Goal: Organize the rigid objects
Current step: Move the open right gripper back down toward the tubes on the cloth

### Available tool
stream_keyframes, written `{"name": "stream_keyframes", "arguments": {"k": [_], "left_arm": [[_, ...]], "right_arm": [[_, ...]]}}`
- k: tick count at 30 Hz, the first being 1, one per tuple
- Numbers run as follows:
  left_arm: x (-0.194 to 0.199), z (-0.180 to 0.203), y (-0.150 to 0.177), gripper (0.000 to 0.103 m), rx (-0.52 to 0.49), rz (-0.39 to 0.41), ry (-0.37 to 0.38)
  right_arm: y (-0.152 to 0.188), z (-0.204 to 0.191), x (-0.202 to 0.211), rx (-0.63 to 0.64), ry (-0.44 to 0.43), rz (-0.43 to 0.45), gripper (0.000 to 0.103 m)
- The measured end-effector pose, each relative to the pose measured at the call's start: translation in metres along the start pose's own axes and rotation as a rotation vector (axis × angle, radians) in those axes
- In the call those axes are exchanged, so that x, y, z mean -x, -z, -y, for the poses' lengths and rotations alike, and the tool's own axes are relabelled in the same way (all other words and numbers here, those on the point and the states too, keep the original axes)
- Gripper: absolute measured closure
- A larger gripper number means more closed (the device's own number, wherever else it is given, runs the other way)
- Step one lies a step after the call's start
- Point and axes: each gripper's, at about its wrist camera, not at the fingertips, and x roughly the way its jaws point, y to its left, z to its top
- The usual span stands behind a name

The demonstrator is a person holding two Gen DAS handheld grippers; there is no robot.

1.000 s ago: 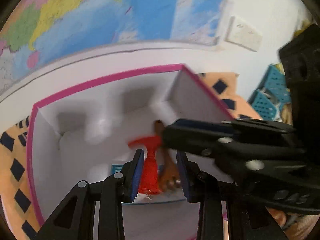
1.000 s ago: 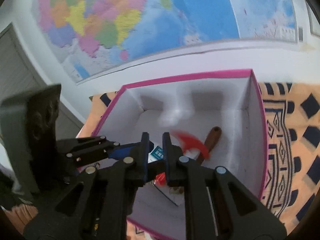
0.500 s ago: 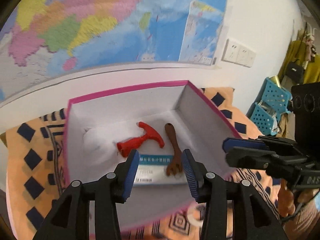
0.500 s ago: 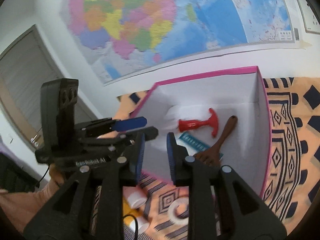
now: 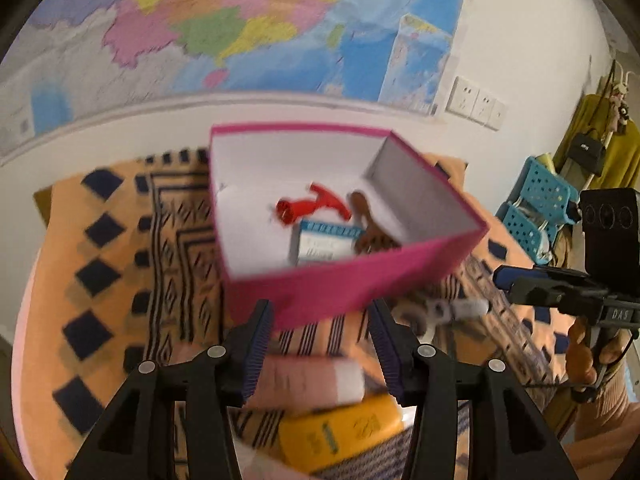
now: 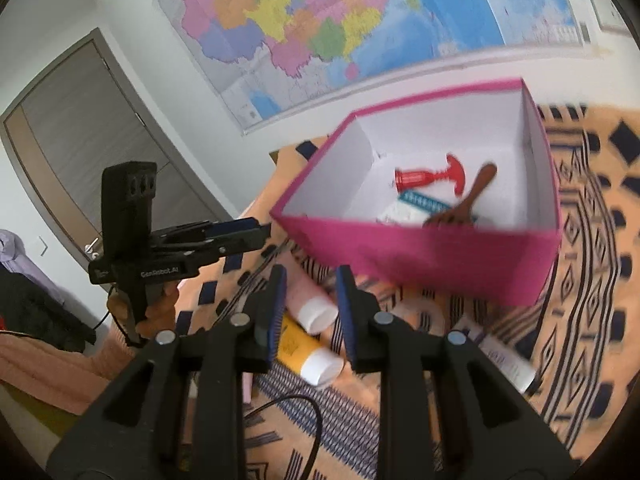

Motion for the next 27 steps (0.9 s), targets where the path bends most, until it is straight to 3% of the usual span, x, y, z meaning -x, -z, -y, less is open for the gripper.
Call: {"name": "stream_keyframes", "arguments": {"k": [12,22,27], "left_arm": [[-0.002,-0.031,0.052,0.053,0.087,-0.081,-0.078],[-0.001,-0.049,0.074,0.053,0.129,-0.12,-0.091],[-0.002,-0.053,0.081,0.053,0.132,-0.14,-0.081]], "right_arm": [[0.052,-0.01,-0.031,-0.064,-0.062,-0.154,0.075],[0.08,-0.022,-0.063,-0.105,-0.119,-0.254,0.075],[0.097,-0.043,-0.089,-0.096,-0.191,-0.361,0.074]]}}
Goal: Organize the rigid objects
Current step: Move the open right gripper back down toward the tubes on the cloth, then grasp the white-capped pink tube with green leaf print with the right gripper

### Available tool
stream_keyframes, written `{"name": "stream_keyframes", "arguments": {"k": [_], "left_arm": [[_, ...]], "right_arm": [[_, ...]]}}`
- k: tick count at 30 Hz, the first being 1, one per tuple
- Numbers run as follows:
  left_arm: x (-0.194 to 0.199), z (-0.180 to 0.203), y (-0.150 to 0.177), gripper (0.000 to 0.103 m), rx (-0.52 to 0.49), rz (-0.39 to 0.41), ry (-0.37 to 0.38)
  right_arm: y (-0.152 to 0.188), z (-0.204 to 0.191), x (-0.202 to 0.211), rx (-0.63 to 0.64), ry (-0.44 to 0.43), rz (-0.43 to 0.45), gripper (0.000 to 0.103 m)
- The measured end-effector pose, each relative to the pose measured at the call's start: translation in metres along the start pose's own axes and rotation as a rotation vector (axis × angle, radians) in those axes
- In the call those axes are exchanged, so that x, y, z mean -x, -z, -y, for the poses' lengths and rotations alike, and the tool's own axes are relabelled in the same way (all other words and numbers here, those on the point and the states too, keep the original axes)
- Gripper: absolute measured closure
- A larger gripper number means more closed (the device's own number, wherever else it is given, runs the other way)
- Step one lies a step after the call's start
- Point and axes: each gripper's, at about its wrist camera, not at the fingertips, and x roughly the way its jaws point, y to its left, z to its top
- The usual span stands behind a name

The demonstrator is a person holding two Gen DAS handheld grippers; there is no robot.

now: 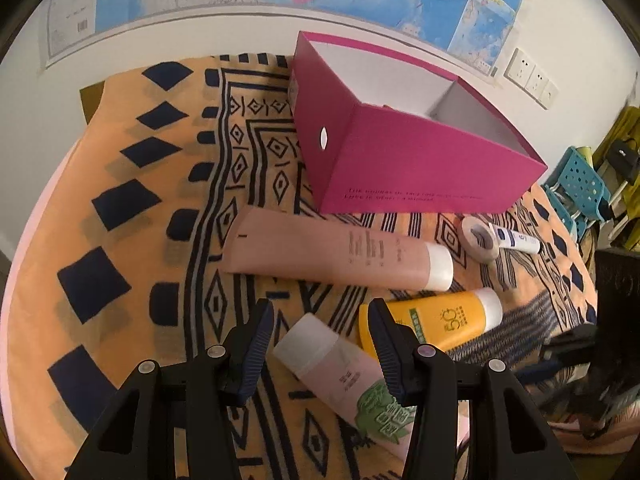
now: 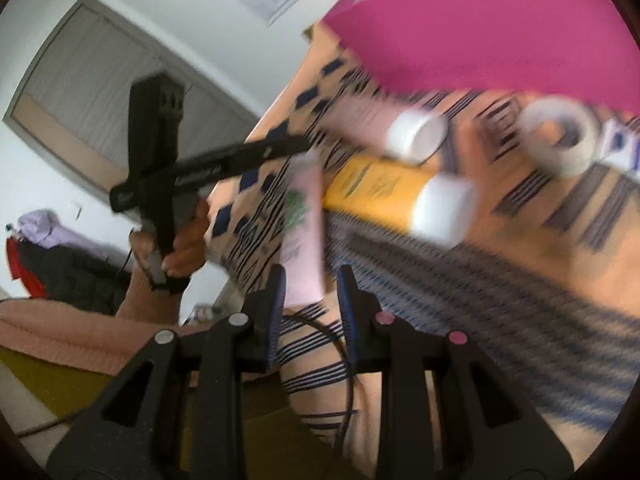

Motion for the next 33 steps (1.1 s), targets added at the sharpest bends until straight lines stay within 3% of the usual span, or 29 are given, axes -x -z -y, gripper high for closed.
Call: {"name": "stream_keyframes", "arguments": {"k": [4,7,15,16,18,19,22,27,33], "left_arm": [[-0.004,-0.005,0.004,0.053,0.013,-0.018,0.01],[-0.005,-0.009,0.007,0.053,0.022,-0.023,0.023],[-0.011,-0.009,0.01,0.053,0.016,-0.04,0.043],[-0.012,-0.009,0.01,0.053,0.015,-0.042,0.046],[-0.013,-0.008,0.011,0.053,0.016,-0.049,0.055],[-0.014,-0.008,0.011,0.053,0.017,-0.053,0.059],[-0.016,-0.005,0.012,0.053,0.012,-0.06,0.061],[-0.023,0.0,0.013,0.053,0.01,-0.079,0.072],[-0.023,0.006,0.013,0.053,0.006,-0.082,0.083]], "right_arm": [[0.011,-0.005,-0.021,-0.002,-0.006,-0.091,0.073],[0.018,-0.005,-0.028,-0.024,-0.014,-0.112,0.066],[0.013,-0.01,-0.035,-0.041,-0.011,-0.051,0.066],[0.012,-0.011,-0.036,-0.04,-0.006,-0.04,0.067],[0.01,-0.01,-0.038,-0.052,0.0,-0.034,0.087],[0.01,-0.008,-0.04,-0.063,0.005,-0.035,0.092],[0.008,-0.005,-0.038,-0.076,0.004,-0.013,0.1],[0.002,-0.005,-0.027,-0.063,0.008,0.03,0.1],[0.004,0.004,-0.024,-0.072,0.007,0.006,0.096]]}}
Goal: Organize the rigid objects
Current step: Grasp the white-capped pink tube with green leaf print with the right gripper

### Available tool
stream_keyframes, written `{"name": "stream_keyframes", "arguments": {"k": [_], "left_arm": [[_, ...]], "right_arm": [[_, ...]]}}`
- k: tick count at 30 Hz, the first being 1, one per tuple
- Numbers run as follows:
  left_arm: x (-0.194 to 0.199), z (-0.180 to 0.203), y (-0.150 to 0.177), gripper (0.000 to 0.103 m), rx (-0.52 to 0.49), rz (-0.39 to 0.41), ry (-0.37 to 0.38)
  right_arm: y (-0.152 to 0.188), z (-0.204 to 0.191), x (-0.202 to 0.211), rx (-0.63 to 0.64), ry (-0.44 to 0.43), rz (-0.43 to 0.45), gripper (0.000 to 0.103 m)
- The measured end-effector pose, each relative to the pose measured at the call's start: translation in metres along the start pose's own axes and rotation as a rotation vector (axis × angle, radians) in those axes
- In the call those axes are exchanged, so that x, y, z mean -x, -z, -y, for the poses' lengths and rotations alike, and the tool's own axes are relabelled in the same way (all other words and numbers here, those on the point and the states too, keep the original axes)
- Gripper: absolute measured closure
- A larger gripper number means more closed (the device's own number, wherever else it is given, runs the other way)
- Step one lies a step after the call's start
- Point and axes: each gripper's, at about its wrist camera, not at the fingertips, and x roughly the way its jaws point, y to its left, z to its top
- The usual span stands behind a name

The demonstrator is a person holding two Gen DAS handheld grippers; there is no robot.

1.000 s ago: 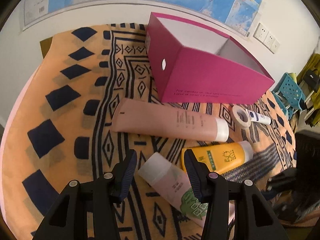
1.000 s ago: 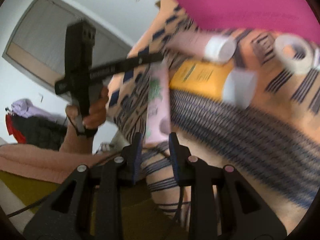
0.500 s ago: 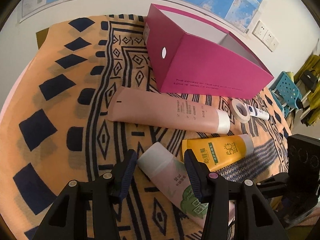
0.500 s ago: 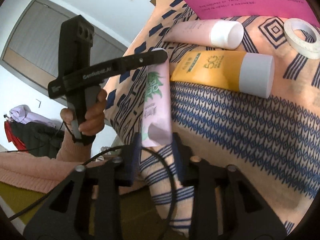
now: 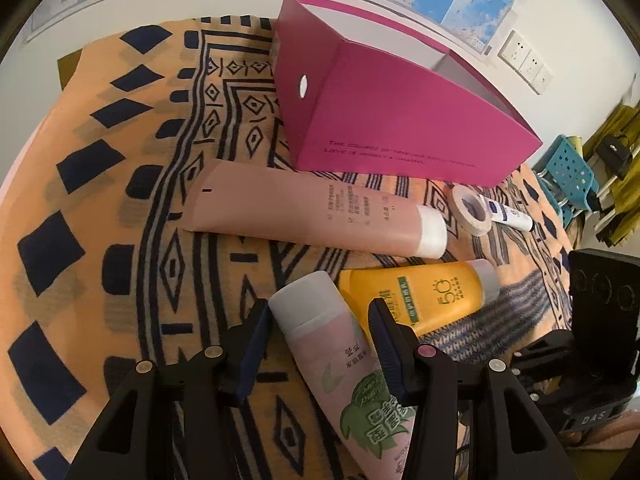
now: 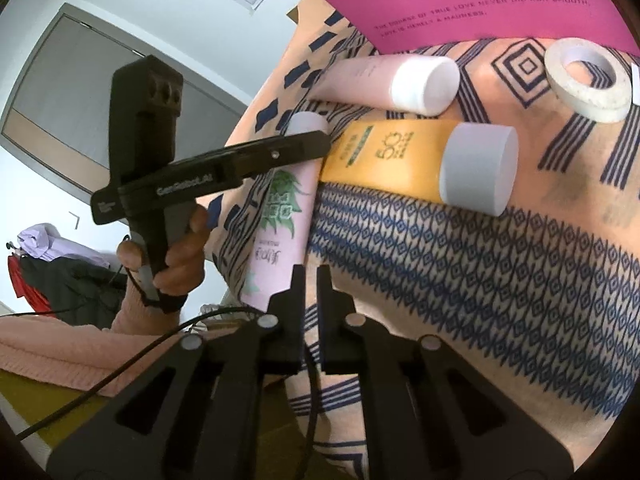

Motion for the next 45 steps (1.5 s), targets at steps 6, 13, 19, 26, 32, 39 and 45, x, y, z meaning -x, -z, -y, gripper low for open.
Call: {"name": "stream_keyframes", "arguments": {"k": [6,13,19,26,32,39,45], "left_arm": [[-0.006,0.018,-0.003,0.053,-0.042,-0.005,0.034],[-0.016,0.039,-0.009,0.053,-0.107,-0.008,0.063],[-0.017,0.06,-0.013,0.053,-0.184,-0.01,0.148],[-0.013,0.079,0.002,0.05,-0.252,-0.02,0.138],[0.017,0.058,0.022,0.043,-0.197,0.014,0.086],[0.034,0.063,0.053,0.043,-0.253,-0.024,0.074],[0.017,0.073,0.068,0.043,-0.298,-0.116,0.085]], "right_arm": [[-0.011,0.007,0.008,0.036,0.083,0.044,0.094],[-0.032,0.038,0.014,-0.039,0.127,0.1,0.095],[-0.05,0.049,0.018,-0.053,0.158,0.14,0.095],[-0.046,0.048,0.044,-0.022,0.17,0.158,0.064],[-0.038,0.027,0.049,0.069,0.139,0.132,0.063],[-0.036,0.017,0.027,0.103,0.133,0.091,0.053],[-0.028,0.018,0.026,0.091,0.14,0.084,0.053]]}}
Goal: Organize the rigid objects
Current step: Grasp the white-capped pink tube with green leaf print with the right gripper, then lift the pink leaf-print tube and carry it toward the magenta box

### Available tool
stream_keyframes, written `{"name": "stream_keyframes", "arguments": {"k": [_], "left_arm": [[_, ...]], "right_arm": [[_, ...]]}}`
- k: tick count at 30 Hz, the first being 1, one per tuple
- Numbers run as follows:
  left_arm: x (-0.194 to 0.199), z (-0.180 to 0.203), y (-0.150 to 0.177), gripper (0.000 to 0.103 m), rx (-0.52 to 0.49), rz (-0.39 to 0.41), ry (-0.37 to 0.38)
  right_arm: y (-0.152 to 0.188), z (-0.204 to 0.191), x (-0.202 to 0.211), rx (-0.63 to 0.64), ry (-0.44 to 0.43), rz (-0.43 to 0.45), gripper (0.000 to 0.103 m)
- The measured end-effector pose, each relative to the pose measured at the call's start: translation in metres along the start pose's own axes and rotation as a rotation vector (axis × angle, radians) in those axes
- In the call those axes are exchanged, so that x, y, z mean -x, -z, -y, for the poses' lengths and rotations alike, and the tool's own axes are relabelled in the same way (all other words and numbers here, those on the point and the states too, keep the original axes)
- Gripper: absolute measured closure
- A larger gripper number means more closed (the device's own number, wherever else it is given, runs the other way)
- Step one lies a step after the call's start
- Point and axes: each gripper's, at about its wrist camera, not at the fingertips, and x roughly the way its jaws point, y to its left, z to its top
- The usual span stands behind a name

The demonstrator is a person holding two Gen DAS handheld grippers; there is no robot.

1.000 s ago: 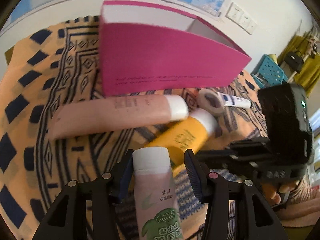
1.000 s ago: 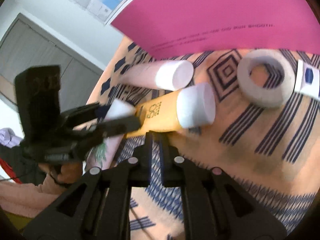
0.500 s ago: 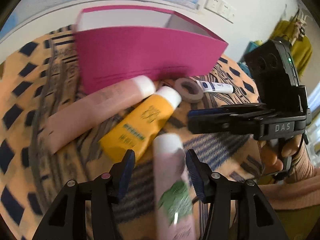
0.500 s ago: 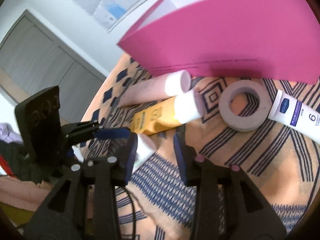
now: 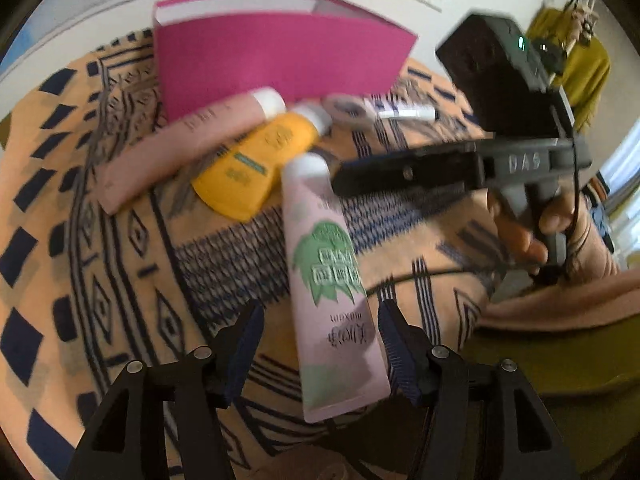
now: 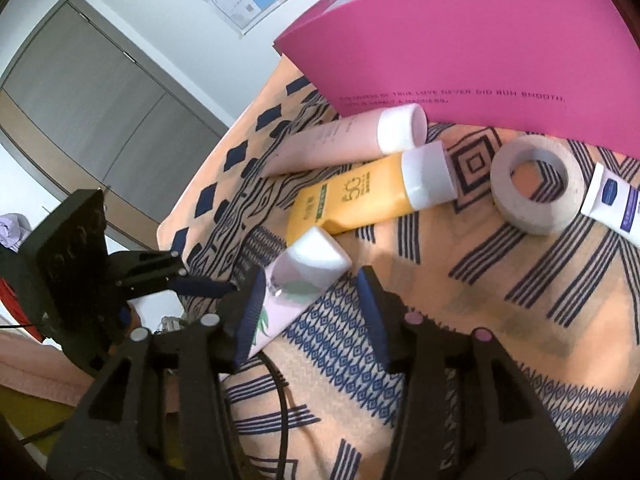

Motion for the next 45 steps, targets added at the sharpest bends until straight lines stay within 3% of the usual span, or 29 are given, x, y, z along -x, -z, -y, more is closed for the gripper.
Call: {"name": "stream_keyframes", "arguments": {"k": [4,6,10,13,17,19,20,21,24,28,31,34,36,37,45], "left_arm": [[-0.003,0.006,-0.001,0.046,-0.029,-0.005,-0.022],[-0.005,0.006,-0.002,0.054,-0.036,-0.005,-0.04],[-0.004,-0.002,-0.006,0.06,-0.02,-0.002,-0.052],[-0.004,-0.007,-0.007,0.061,-0.022,-0.001,-0.052],[-0.007,-0.013,-0.015,0.056,-0.021,-0.003,-0.057],[-0.009,-0.019,-0.02,0.052,-0.014,-0.004,-0.104],[-0.009,-0.023,-0.021,0.05,0.004,0.002,-0.113],[-0.009,-0.028,-0.024,0.049,0.024,0.008,-0.107],[-0.01,-0.04,-0.03,0.047,0.058,0.035,-0.07],[-0.01,-0.041,-0.032,0.045,0.062,0.045,-0.081],[-0.011,-0.039,-0.031,0.045,0.063,0.048,-0.08],[-0.014,-0.035,-0.033,0.045,0.054,0.044,-0.072],[-0.017,-0.03,-0.036,0.046,0.027,0.053,-0.072],[-0.019,-0.029,-0.038,0.046,0.018,0.054,-0.065],[-0.039,-0.012,-0.065,0.048,-0.08,0.053,-0.048]], "right_arm": [[-0.01,0.001,-0.001,0.001,0.016,0.031,0.053],[-0.017,-0.004,-0.004,0.026,0.011,0.034,0.053],[-0.022,-0.022,-0.018,0.141,0.03,-0.025,0.055],[-0.018,-0.027,-0.019,0.201,0.088,-0.046,0.062],[-0.013,-0.02,-0.008,0.172,0.106,-0.031,0.071],[-0.009,-0.017,-0.004,0.156,0.11,-0.032,0.08],[-0.006,-0.016,-0.004,0.145,0.109,-0.039,0.091],[-0.002,-0.014,-0.005,0.126,0.086,-0.049,0.093],[0.007,-0.012,-0.007,0.104,0.089,-0.054,0.093],[0.006,-0.006,-0.001,0.052,0.042,-0.018,0.091],[0.002,-0.004,0.001,0.031,0.04,0.014,0.075],[-0.002,0.001,0.001,0.003,0.04,0.03,0.073],[-0.005,0.006,0.002,-0.014,0.045,0.042,0.058],[-0.006,0.008,0.002,-0.019,0.058,0.051,0.055],[-0.011,0.021,0.016,-0.028,0.089,0.097,0.055]]}}
